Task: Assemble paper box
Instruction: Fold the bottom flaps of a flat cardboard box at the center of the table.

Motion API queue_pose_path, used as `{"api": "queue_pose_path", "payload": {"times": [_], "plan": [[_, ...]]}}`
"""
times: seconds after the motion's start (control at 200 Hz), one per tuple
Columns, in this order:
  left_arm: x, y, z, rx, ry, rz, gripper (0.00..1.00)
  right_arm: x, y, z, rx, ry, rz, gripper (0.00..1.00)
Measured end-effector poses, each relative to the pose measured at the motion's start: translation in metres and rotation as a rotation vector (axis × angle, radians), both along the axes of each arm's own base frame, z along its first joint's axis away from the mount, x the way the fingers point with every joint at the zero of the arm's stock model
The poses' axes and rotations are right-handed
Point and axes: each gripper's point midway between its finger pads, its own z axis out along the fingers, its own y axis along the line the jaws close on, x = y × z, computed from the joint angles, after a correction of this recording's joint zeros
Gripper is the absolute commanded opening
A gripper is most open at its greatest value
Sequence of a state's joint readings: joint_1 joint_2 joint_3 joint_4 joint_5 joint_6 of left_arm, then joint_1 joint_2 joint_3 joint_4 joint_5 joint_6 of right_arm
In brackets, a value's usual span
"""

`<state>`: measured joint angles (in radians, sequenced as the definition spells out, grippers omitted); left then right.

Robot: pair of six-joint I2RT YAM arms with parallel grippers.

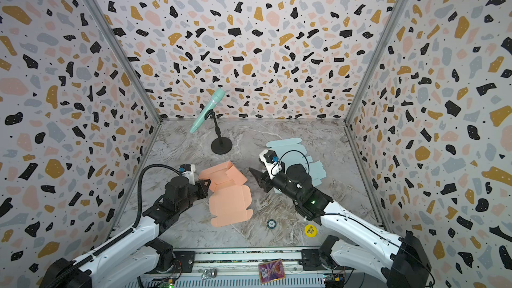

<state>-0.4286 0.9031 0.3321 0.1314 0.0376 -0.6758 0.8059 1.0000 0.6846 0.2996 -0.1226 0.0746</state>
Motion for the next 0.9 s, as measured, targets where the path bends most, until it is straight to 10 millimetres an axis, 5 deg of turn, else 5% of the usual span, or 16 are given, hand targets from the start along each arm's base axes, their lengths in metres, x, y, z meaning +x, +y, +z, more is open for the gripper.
{"api": "queue_pose_path", "payload": {"times": [0.521,0.901], "plan": [[-0.001,-0.002,-0.003,0.011,0.008,-0.016,0.01,-0.01,0.047,-0.066,-0.187,0.093,0.213,0.32],[0.0,-0.002,-0.003,0.011,0.008,-0.016,0.01,-0.006,0.078,-0.07,-0.214,0.086,0.238,0.21]]}}
